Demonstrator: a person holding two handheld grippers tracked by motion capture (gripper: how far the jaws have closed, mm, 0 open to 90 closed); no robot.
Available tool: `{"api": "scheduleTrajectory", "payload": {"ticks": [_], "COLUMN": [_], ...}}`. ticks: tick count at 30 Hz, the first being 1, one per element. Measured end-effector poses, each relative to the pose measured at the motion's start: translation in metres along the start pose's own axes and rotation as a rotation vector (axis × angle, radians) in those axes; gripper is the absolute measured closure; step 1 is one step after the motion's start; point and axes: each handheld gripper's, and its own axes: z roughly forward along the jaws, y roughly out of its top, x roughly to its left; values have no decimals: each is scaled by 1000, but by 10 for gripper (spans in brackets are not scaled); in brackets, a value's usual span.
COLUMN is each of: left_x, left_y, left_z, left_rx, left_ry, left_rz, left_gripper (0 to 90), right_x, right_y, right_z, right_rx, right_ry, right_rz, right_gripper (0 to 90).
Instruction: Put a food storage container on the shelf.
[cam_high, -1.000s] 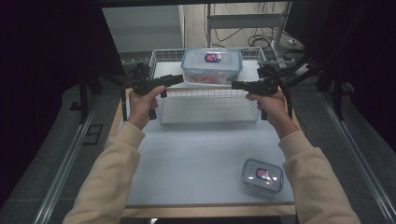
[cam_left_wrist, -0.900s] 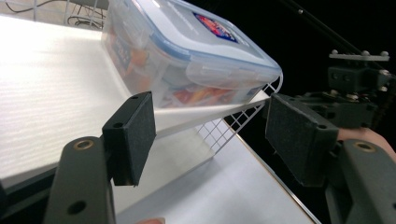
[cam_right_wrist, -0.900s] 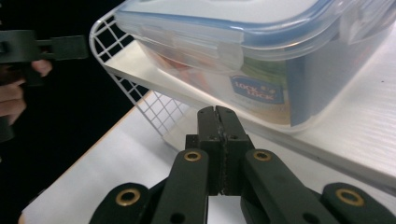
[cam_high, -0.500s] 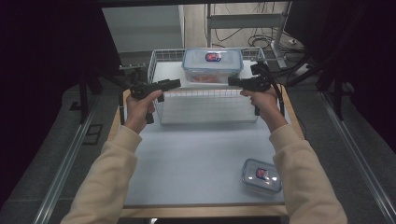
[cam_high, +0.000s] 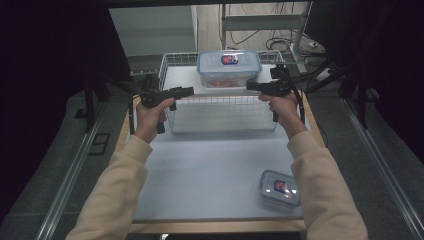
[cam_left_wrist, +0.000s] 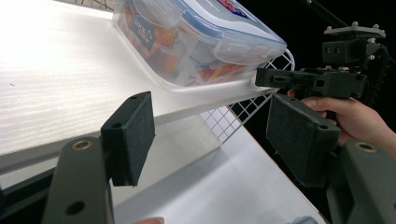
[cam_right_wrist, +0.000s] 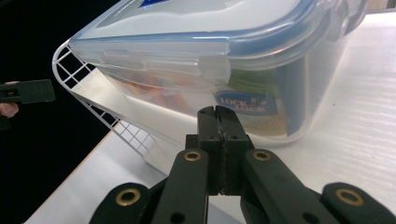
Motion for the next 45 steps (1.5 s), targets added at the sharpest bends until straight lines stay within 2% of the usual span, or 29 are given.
{"api": "scheduleTrajectory", "payload": {"ticks": [3, 5, 13, 20, 21, 23, 24, 27, 31, 32, 33, 36, 42, 45], "left_x": [-1, -3, -13, -27, -28, -31, -31, -30, -23, -22, -22, -20, -15, -13], "left_y": [-1, -3, -19, -42, -46, -54, -59, -77, -98, -103, -107, -119, -139, -147], "left_z": [-1, -3, -8, -12, -13, -14, -15, -17, -18, -19, -19, -23, -28, -29], "left_rx": [0, 3, 4, 7, 11, 18, 25, 39, 61, 66, 68, 74, 92, 109], "left_ry": [1, 17, 1, -29, -31, -31, -30, -41, -43, -37, -37, -38, -35, -17], "left_rz": [2, 25, 41, 68, 76, 87, 94, 89, 76, 70, 67, 62, 51, 62], "left_gripper": [322, 322, 323, 324, 324, 324, 323, 323, 323, 322, 322, 320, 321, 319], "right_x": [0, 1, 7, 9, 9, 8, 7, 4, 0, -2, -2, -4, -5, -6], "right_y": [-2, -3, -21, -45, -54, -57, -66, -77, -98, -109, -109, -124, -156, -168], "right_z": [-3, -9, -36, -61, -68, -70, -77, -84, -95, -100, -100, -106, -118, -121], "right_rx": [-4, -13, -28, -23, -22, -19, -14, -12, 2, 10, 10, 32, 50, 57], "right_ry": [3, 12, 52, 53, 59, 58, 56, 57, 47, 37, 37, 18, 32, 27], "right_rz": [-4, -6, -25, -74, -84, -90, -100, -104, -103, -99, -99, -111, -100, -102], "right_gripper": [895, 895, 895, 895, 895, 894, 894, 894, 893, 893, 893, 893, 893, 893]}}
